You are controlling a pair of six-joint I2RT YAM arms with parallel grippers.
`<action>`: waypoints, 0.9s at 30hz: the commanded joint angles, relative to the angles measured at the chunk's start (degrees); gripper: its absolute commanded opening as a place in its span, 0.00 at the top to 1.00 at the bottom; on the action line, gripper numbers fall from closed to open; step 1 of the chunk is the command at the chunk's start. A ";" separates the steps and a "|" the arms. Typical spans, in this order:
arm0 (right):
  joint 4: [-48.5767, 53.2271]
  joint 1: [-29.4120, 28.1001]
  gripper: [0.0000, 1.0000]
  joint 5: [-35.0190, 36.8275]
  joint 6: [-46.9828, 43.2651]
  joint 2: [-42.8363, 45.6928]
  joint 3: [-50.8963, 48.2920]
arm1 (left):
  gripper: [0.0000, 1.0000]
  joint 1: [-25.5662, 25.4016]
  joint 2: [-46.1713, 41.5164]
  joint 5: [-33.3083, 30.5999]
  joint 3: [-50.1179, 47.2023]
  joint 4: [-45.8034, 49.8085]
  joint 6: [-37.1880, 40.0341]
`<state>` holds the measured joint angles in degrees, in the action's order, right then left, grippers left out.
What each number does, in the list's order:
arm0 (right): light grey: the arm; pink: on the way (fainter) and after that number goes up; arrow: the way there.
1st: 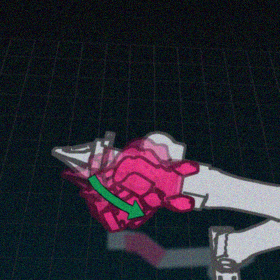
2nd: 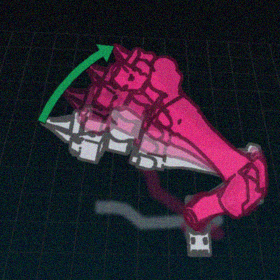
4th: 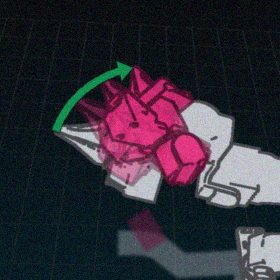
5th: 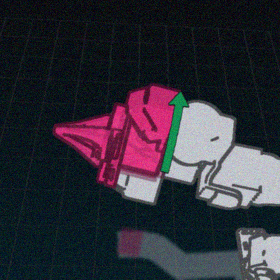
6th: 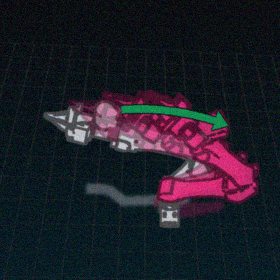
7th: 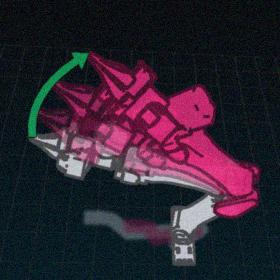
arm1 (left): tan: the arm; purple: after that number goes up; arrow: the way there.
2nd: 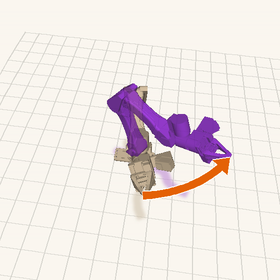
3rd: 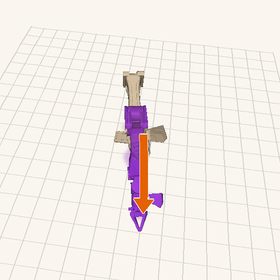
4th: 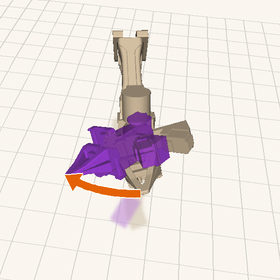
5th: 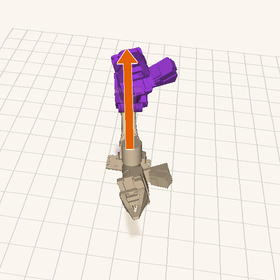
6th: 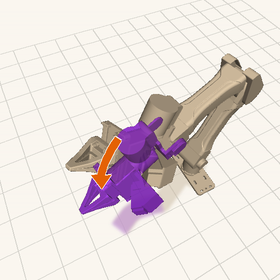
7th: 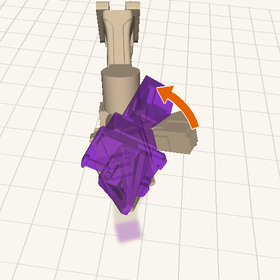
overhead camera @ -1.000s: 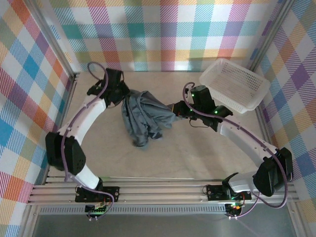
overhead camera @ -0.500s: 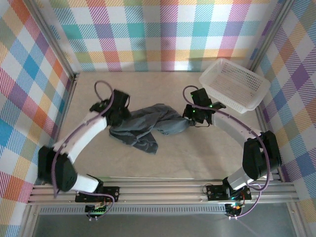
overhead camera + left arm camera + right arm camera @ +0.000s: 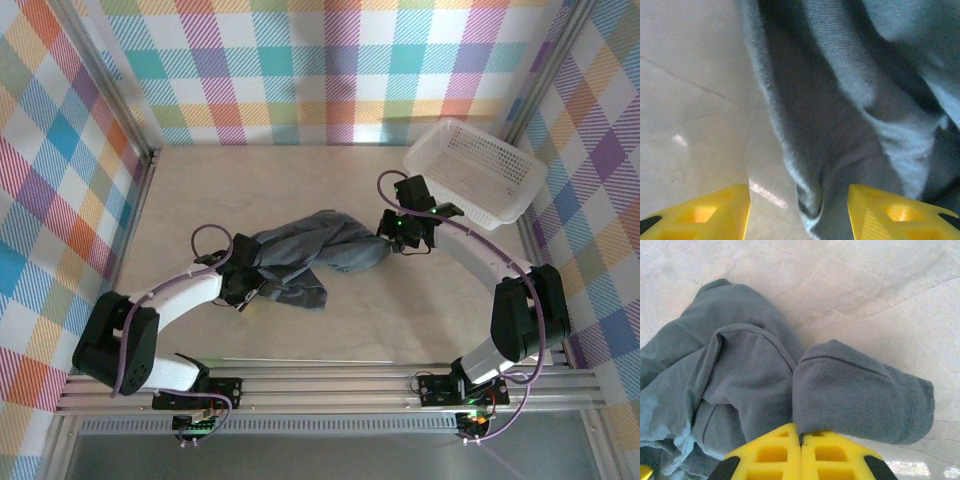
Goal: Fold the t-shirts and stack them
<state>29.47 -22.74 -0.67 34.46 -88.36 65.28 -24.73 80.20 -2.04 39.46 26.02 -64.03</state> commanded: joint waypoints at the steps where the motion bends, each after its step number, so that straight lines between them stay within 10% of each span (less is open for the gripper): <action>1: 1.55 -0.02 1.00 -0.54 -1.63 1.88 0.11 | 0.48 -0.71 1.06 0.70 -1.57 -5.72 -2.56; 5: 1.47 0.19 1.00 -0.47 -1.76 1.87 0.03 | 0.61 -1.34 1.49 0.56 -1.91 -7.51 -3.75; 9: 1.28 0.64 1.00 -0.52 -1.94 1.83 -0.15 | 0.99 -1.12 -0.86 -3.22 -0.95 -4.50 -3.64; 14: 2.87 4.29 1.00 -1.41 -3.58 3.64 1.21 | 1.00 5.39 -13.66 -8.41 0.42 7.61 2.79; 19: 4.56 8.34 1.00 -3.50 -6.30 4.33 6.81 | 1.00 18.04 -24.00 4.22 1.68 7.20 10.53; 27: 5.98 11.61 1.00 -6.21 -8.71 -2.87 25.97 | 1.00 26.25 -16.26 17.77 21.63 2.09 10.13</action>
<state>35.59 -12.19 -5.23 27.70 -89.36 85.93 -0.89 61.56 9.72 53.43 31.05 -54.72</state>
